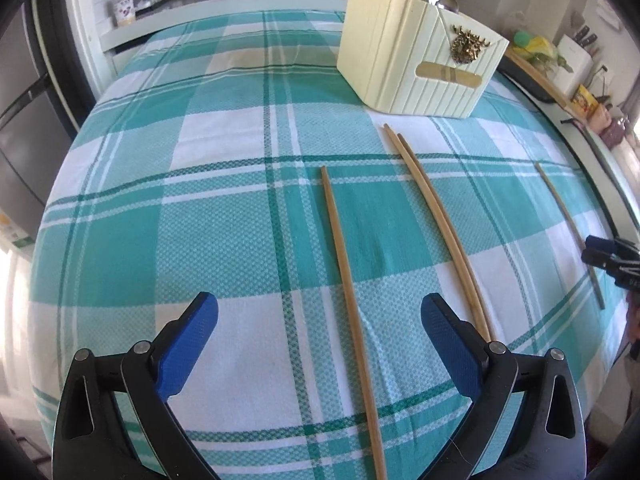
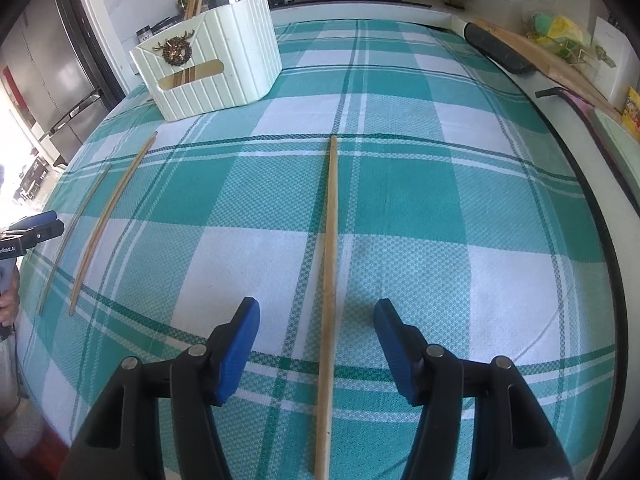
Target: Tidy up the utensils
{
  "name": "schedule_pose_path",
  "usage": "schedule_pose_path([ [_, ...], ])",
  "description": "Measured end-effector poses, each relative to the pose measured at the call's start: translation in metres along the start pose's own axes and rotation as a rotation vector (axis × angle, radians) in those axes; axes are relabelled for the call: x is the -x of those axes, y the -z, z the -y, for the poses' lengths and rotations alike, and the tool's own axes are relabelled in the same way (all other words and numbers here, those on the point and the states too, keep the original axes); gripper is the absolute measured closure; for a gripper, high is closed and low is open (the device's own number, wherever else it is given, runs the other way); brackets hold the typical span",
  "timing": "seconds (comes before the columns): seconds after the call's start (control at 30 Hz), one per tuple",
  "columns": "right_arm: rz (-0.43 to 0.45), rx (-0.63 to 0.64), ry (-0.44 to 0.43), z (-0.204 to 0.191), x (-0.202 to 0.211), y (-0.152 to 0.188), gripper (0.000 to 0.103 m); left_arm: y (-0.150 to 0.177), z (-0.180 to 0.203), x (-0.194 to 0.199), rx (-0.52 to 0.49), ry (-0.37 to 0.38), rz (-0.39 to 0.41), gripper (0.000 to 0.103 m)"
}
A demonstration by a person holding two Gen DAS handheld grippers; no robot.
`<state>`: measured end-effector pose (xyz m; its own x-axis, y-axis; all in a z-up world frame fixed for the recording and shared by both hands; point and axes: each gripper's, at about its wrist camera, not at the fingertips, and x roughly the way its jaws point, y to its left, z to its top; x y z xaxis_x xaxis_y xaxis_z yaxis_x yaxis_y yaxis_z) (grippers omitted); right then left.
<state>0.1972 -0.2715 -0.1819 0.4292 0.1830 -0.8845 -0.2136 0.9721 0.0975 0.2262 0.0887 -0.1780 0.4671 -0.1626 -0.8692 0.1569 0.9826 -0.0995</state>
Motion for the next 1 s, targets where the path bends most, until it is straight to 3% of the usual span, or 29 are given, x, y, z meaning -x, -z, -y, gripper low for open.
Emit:
schedule_pose_path([
  [0.2, -0.057, 0.091, 0.018, -0.009, -0.016, -0.028, 0.042, -0.018, 0.008, -0.026, -0.097, -0.061, -0.069, 0.012],
  [0.33, -0.058, 0.104, 0.054, -0.011, -0.035, -0.061, 0.043, -0.035, 0.01, -0.034, -0.12, -0.041, -0.092, 0.019],
  [0.37, -0.062, 0.092, 0.052, -0.009, -0.04, -0.071, 0.047, -0.039, 0.011, -0.036, -0.122, -0.041, -0.093, 0.027],
  [0.43, -0.042, 0.071, 0.081, -0.007, -0.048, -0.089, 0.073, -0.047, 0.013, -0.036, -0.124, -0.045, -0.081, 0.049],
  [0.47, -0.042, 0.048, 0.072, -0.004, -0.05, -0.096, 0.088, -0.05, 0.012, -0.035, -0.127, -0.058, -0.075, 0.072],
  [0.5, -0.05, 0.016, 0.051, 0.0, -0.052, -0.102, 0.097, -0.051, 0.011, -0.034, -0.128, -0.071, -0.068, 0.097],
  [0.57, -0.041, -0.036, 0.017, 0.006, -0.05, -0.109, 0.097, -0.053, 0.004, -0.031, -0.097, -0.046, -0.047, 0.098],
  [0.67, 0.043, -0.064, -0.03, 0.007, -0.021, -0.109, 0.097, -0.049, -0.008, -0.01, -0.033, -0.024, 0.017, 0.1],
  [0.9, 0.289, -0.056, -0.179, -0.006, 0.088, -0.093, 0.097, -0.04, -0.008, 0.09, 0.013, 0.071, 0.264, 0.1],
  [1.0, 0.384, -0.03, -0.195, -0.015, 0.126, -0.083, 0.097, -0.039, -0.003, 0.127, 0.016, 0.11, 0.352, 0.1],
])
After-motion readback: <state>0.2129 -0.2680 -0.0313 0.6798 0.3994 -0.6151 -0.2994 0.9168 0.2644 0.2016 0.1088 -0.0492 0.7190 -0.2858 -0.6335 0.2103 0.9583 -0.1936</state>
